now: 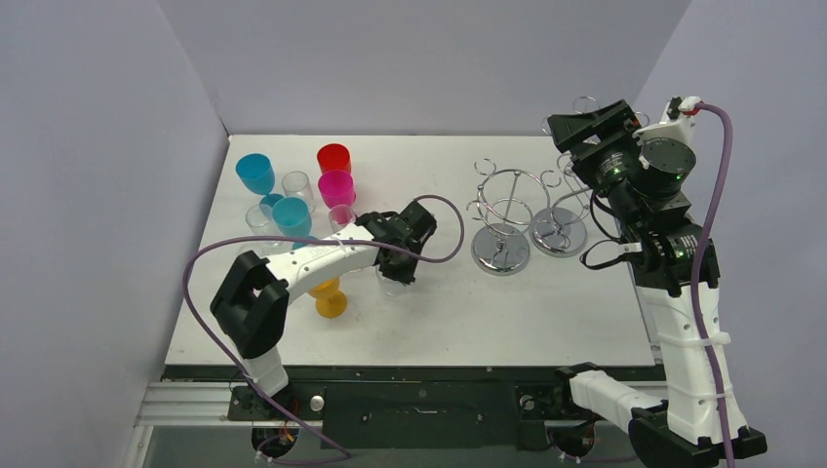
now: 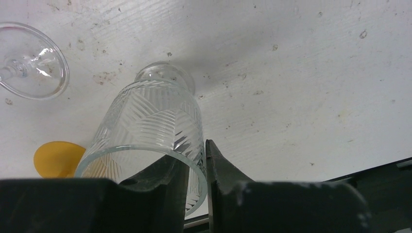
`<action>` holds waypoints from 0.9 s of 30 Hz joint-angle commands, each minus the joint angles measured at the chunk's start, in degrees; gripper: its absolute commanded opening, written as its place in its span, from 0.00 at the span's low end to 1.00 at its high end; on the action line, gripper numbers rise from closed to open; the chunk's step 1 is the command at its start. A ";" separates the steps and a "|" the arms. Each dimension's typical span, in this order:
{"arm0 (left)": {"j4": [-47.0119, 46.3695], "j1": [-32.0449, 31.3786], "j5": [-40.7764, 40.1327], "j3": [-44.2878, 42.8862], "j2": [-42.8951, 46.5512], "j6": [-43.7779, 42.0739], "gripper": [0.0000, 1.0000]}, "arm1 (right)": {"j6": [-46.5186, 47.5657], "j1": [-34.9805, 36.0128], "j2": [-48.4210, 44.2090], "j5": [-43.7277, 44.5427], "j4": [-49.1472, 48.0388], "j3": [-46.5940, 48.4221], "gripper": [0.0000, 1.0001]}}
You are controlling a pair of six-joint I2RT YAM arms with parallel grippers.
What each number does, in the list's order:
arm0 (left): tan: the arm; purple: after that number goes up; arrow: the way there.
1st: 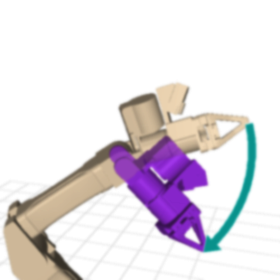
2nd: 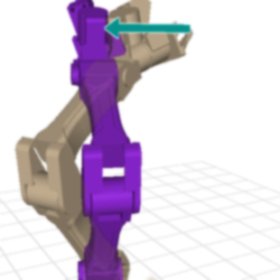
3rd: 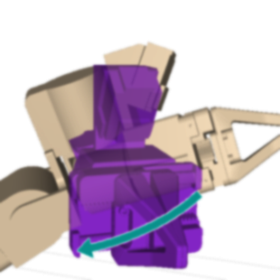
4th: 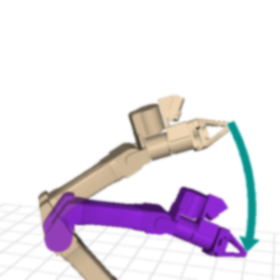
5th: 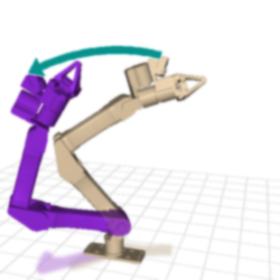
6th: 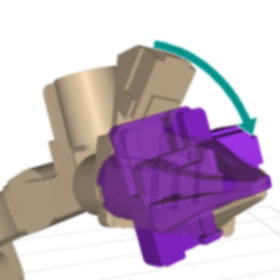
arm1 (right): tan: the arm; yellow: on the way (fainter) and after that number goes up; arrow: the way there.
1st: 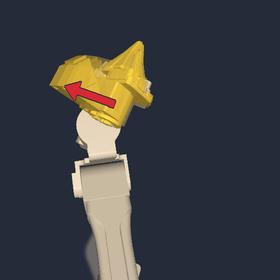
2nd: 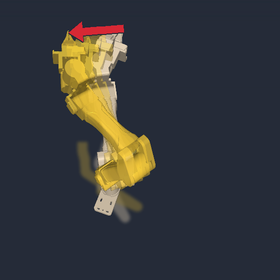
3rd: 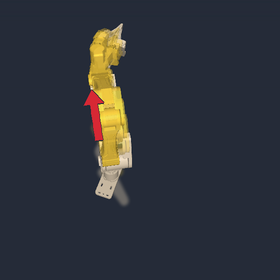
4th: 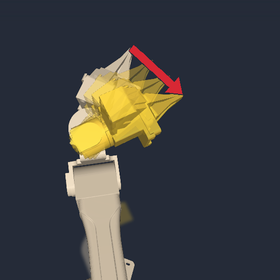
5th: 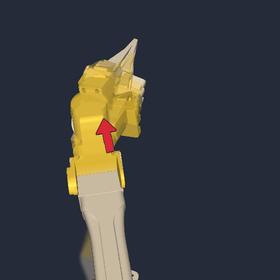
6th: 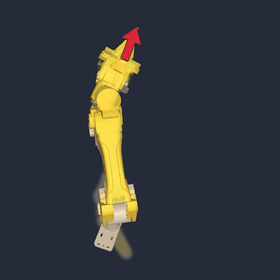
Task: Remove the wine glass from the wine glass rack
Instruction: Place the wine glass at the center of the board, then reset both arms
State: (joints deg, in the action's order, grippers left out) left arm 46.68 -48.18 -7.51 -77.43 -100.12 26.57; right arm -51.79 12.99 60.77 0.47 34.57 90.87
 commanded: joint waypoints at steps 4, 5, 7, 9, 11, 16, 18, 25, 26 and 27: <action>-0.82 -0.16 -2.84 -1.51 1.04 0.16 0.36 | 0.75 -0.78 -0.02 0.04 -1.92 -0.21 0.70; -0.46 -0.16 -3.28 -2.44 1.32 -0.02 0.40 | 0.73 -0.78 0.01 0.00 -1.93 -0.19 0.70; 0.72 -0.20 -3.91 -4.10 2.23 -0.47 0.53 | 0.68 -0.82 -0.03 -1.25 -1.99 -0.15 0.70; 1.99 -0.16 -4.42 -5.99 3.12 -0.88 0.63 | 0.60 -0.78 -0.16 -1.64 -2.03 -0.15 0.70; 3.89 -0.16 -4.93 -8.08 4.25 -1.31 0.73 | 0.56 -0.86 -0.28 -1.74 -2.17 -0.25 0.71; 7.05 0.11 -6.08 -13.07 8.11 -2.50 0.99 | 0.63 -0.87 -0.30 -2.16 -2.11 0.06 0.71; 8.06 0.59 -6.08 -14.83 9.92 -2.56 0.97 | 0.70 -0.84 -0.18 -2.43 -2.08 0.25 0.71; 7.00 4.40 -6.07 -21.83 16.70 -0.76 0.96 | 0.88 -0.79 -0.06 -3.54 -2.51 0.30 0.72; 6.62 5.31 -6.52 -23.06 18.00 -0.36 0.96 | 1.01 -0.78 0.06 -3.72 -2.41 0.37 0.72; 5.58 5.83 -6.71 -23.62 18.67 -0.15 0.96 | 1.09 -0.78 0.14 -4.03 -2.23 0.67 0.72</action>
State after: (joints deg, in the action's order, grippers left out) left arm 54.17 -44.80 -12.19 -95.98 -86.43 25.10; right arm -51.77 12.40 60.77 -2.02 34.37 90.85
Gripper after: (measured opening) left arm 0.966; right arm 0.718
